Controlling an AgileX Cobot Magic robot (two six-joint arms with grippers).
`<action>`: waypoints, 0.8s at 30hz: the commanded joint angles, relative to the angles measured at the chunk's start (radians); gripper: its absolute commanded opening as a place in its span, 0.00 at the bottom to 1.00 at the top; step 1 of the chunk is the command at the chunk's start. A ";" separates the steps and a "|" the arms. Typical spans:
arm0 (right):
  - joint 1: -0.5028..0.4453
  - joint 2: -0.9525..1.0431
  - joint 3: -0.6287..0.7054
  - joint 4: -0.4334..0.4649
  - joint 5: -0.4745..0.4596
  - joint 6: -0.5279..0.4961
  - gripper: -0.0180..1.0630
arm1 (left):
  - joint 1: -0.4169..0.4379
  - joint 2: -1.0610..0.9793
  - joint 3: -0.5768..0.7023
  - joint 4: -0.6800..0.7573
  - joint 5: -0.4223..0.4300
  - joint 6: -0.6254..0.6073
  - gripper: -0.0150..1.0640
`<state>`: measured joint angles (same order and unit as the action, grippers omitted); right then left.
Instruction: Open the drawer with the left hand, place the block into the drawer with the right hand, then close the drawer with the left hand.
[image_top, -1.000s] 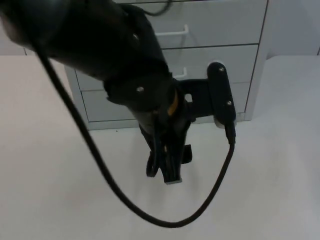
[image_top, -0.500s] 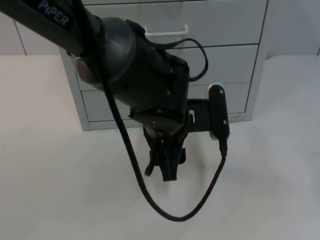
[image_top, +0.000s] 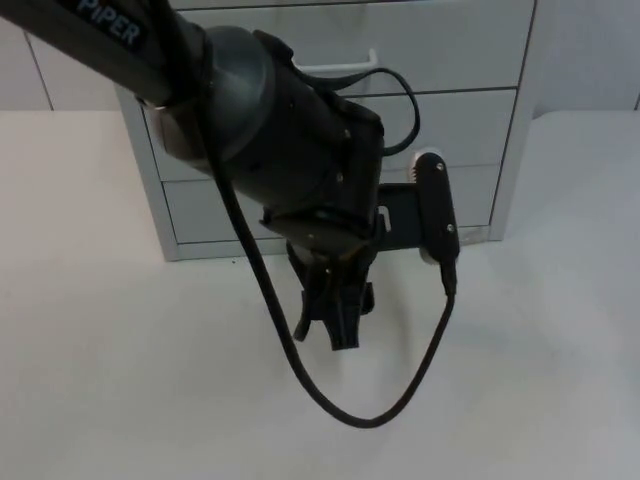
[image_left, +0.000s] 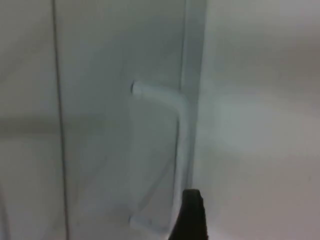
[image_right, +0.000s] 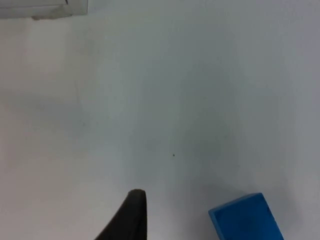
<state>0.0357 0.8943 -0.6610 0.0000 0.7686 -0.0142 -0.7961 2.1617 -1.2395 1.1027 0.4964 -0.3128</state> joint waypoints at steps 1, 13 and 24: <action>-0.003 -0.003 0.006 0.000 -0.009 0.002 0.99 | -0.004 -0.002 -0.004 0.017 -0.046 -0.026 0.63; -0.003 -0.003 0.006 0.000 -0.014 0.002 0.99 | 0.019 0.004 -0.004 0.223 -0.066 -0.223 0.63; -0.003 -0.003 0.006 0.000 -0.034 0.005 0.99 | 0.066 0.065 -0.015 0.239 -0.083 -0.234 0.63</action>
<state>0.0357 0.8943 -0.6569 0.0000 0.7515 -0.0118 -0.7333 2.2145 -1.2463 1.3368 0.4293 -0.5349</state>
